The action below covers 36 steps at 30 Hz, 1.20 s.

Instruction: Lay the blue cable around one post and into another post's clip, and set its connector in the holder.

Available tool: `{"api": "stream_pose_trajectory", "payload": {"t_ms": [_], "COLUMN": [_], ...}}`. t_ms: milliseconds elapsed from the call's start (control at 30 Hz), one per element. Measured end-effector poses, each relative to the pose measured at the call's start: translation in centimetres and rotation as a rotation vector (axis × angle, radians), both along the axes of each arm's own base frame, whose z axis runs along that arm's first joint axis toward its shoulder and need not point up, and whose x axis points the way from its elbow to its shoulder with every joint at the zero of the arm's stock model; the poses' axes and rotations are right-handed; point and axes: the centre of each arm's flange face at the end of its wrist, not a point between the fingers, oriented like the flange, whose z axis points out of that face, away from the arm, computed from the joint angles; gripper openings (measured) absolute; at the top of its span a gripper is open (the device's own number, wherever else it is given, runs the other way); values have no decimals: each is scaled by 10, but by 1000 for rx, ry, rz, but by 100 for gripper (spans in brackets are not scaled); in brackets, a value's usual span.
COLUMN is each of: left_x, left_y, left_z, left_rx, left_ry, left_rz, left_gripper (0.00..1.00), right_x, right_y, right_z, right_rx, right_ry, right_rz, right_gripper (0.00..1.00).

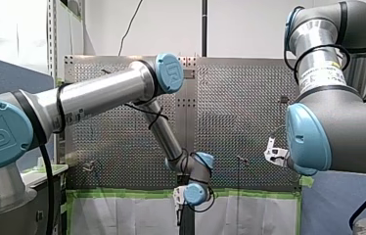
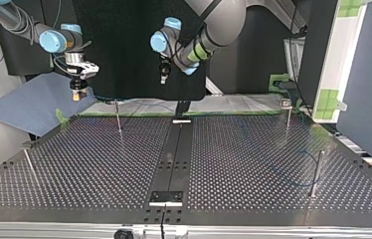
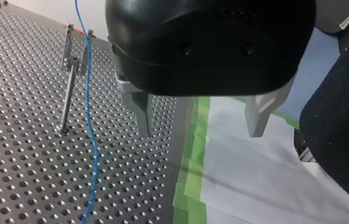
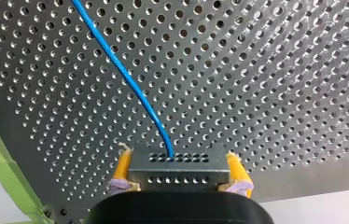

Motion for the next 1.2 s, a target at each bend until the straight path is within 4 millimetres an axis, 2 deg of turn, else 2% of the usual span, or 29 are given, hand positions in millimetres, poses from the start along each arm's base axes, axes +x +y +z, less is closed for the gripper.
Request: {"api": "stream_pose_trajectory", "payload": {"t_ms": [267,433,633,900,1200], "left_x": [10,16,25,52,61], "left_y": [-16,-22,-16,-13,-16], "left_z": [45,55,50,51,19], "left_rx": [-20,-13,-5,-18,17], "left_ry": [-55,-78,-80,-93,-36], "left_rz": [-15,-26,-14,9,-7], "left_gripper": [99,99,99,99,99], "right_x": [0,0,0,5,7], "right_y": [-1,-1,0,1,2], "right_z": [1,1,0,0,1], "right_rx": [-5,-3,-1,-2,-4], "right_ry": [-8,-9,-9,-8,-9], "right_rz": [-1,-1,0,8,12], "right_gripper": [0,0,0,0,0]}}
